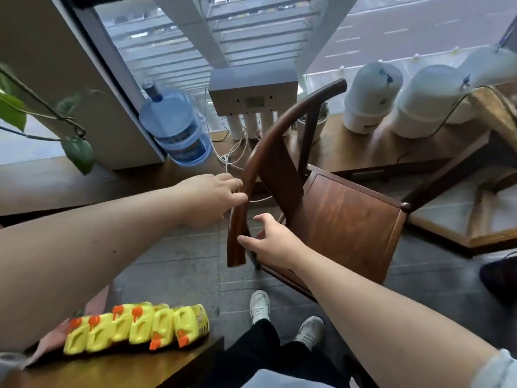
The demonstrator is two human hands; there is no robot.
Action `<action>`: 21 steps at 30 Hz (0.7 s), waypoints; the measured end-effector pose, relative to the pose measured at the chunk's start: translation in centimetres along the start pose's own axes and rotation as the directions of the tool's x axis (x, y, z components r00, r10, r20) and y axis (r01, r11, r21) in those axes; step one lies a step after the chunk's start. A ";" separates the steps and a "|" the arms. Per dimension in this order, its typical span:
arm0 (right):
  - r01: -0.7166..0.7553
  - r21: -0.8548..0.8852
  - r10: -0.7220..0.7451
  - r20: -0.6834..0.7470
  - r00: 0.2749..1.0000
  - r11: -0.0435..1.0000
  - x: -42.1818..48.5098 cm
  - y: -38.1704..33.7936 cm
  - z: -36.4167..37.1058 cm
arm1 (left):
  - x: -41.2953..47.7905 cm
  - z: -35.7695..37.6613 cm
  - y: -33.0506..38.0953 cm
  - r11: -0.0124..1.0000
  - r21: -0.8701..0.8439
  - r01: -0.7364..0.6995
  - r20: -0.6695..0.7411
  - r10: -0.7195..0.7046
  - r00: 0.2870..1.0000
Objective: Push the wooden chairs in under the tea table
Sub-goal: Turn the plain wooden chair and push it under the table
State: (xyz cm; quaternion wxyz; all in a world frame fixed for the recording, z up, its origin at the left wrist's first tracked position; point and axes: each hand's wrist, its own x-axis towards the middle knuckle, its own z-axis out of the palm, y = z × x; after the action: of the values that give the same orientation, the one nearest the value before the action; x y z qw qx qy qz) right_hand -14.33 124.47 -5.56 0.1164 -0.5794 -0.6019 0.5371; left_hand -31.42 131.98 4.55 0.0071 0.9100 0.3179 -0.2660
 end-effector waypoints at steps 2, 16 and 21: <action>-0.058 0.099 0.058 0.006 0.998 0.993 0.9 -0.4 0.8 | 1.1 0.6 -0.9 0.993 0.096 -0.076 0.004 0.076 0.997; -0.209 0.539 0.240 0.013 0.971 0.816 3.9 -1.4 5.2 | 7.2 3.9 -6.3 0.918 0.135 -0.374 -0.078 0.386 0.919; -0.203 0.446 0.246 -0.040 0.968 0.872 3.1 -1.8 5.3 | 6.7 3.2 -5.1 0.893 0.206 -0.400 -0.067 0.421 0.905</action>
State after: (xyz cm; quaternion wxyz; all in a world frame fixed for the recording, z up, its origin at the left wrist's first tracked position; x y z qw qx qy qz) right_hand -20.38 124.72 -7.72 0.2093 -0.6293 -0.3879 0.6401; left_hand -31.58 139.32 -0.65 -0.0399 0.9663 0.0920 -0.2370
